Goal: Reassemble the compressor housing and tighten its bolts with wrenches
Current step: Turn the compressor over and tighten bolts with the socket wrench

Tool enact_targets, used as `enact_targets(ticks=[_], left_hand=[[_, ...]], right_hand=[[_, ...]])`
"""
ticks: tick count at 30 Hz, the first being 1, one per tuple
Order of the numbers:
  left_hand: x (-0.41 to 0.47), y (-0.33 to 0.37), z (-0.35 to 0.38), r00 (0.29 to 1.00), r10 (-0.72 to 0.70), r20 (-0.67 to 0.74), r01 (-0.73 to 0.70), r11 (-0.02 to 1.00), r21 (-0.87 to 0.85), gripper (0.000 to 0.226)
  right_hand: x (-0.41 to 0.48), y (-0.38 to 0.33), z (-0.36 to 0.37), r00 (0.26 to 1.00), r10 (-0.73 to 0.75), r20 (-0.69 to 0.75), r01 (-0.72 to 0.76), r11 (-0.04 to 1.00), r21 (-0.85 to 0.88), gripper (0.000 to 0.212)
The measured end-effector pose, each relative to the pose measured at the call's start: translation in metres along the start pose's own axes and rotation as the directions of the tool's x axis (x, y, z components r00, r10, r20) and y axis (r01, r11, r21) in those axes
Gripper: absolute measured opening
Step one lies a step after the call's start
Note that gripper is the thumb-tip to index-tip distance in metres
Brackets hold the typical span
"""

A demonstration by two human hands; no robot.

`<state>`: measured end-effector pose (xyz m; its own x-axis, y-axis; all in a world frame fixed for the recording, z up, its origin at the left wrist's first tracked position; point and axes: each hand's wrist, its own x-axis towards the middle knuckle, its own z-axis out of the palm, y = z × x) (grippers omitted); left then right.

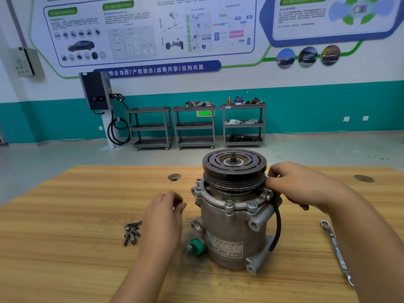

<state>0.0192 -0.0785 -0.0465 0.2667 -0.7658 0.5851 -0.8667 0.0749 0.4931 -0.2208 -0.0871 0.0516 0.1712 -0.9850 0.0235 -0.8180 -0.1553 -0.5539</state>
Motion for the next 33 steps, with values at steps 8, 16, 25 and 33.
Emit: enact_targets(ticks=[8, 16, 25, 33], left_hand=[[-0.028, 0.041, -0.017, 0.738, 0.374, -0.561, -0.610, 0.725, -0.319, 0.020], [-0.050, 0.079, -0.002, 0.778, 0.366, -0.510, -0.620, 0.573, -0.536, 0.010], [-0.046, 0.086, 0.001, 0.889, 0.128, -0.441, -0.423, 0.601, -0.678, 0.011], [-0.045, 0.087, 0.008, 0.885, 0.162, -0.436, -0.425, 0.661, -0.618, 0.008]], right_hand=[[0.003, 0.002, 0.002, 0.999, -0.003, -0.032, 0.002, 1.000, -0.028, 0.029], [0.006, 0.001, 0.004, 0.999, -0.009, -0.054, 0.007, 0.999, -0.033, 0.029], [0.005, -0.001, 0.004, 0.998, -0.005, -0.055, 0.001, 0.998, -0.064, 0.029], [0.003, -0.002, 0.004, 0.999, -0.007, -0.045, 0.004, 0.997, -0.078, 0.028]])
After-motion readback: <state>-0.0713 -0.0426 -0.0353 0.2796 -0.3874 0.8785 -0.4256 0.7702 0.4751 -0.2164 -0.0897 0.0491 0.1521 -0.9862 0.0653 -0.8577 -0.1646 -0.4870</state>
